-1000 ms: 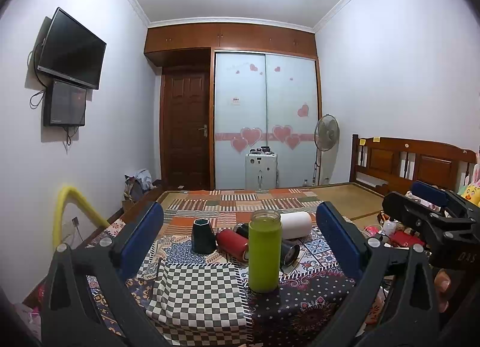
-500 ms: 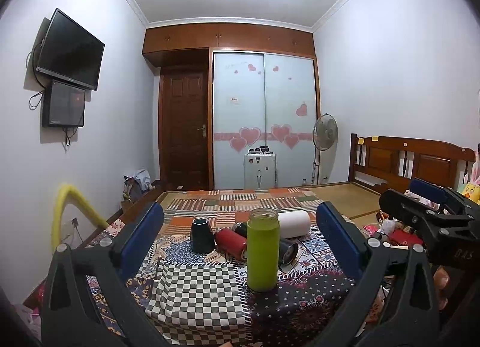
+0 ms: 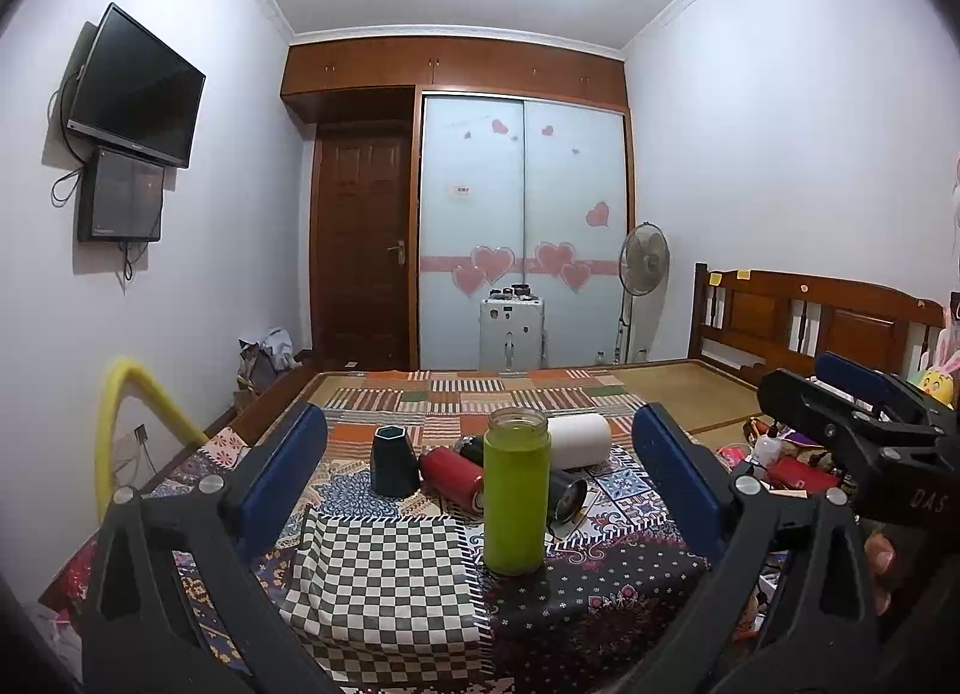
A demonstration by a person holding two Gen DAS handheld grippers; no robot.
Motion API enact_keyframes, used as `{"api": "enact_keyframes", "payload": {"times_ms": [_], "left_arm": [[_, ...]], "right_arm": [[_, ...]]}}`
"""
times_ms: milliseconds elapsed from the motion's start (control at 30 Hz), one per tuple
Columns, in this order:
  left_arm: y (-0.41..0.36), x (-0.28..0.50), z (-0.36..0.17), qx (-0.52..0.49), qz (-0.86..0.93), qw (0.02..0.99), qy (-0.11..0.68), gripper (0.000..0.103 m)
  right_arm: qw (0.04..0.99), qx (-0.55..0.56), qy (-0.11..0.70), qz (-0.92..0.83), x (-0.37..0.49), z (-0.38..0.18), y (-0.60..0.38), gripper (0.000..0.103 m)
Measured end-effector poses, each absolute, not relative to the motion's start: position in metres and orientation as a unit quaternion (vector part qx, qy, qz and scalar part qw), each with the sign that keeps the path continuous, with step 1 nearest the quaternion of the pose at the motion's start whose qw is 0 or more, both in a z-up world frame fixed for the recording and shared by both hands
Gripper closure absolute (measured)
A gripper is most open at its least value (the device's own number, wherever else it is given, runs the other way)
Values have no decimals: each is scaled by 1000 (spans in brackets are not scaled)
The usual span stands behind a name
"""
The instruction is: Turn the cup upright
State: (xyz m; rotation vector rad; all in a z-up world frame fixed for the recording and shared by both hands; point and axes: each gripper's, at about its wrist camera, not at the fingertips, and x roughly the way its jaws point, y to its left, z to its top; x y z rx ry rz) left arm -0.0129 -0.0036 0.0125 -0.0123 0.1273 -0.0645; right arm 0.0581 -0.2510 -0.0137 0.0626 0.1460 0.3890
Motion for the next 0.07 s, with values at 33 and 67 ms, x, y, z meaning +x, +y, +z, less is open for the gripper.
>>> {"api": "enact_keyframes", "payload": {"times_ms": [33,67], "left_arm": [[-4,-13,12,-6,-32,997,64,0],[-4,-13,12,-6,-32,997,64,0]], "right_arm": [[978,31,73,194,58,-14,-251,0],[978,31,74,195,58,-14,-250,0]]}}
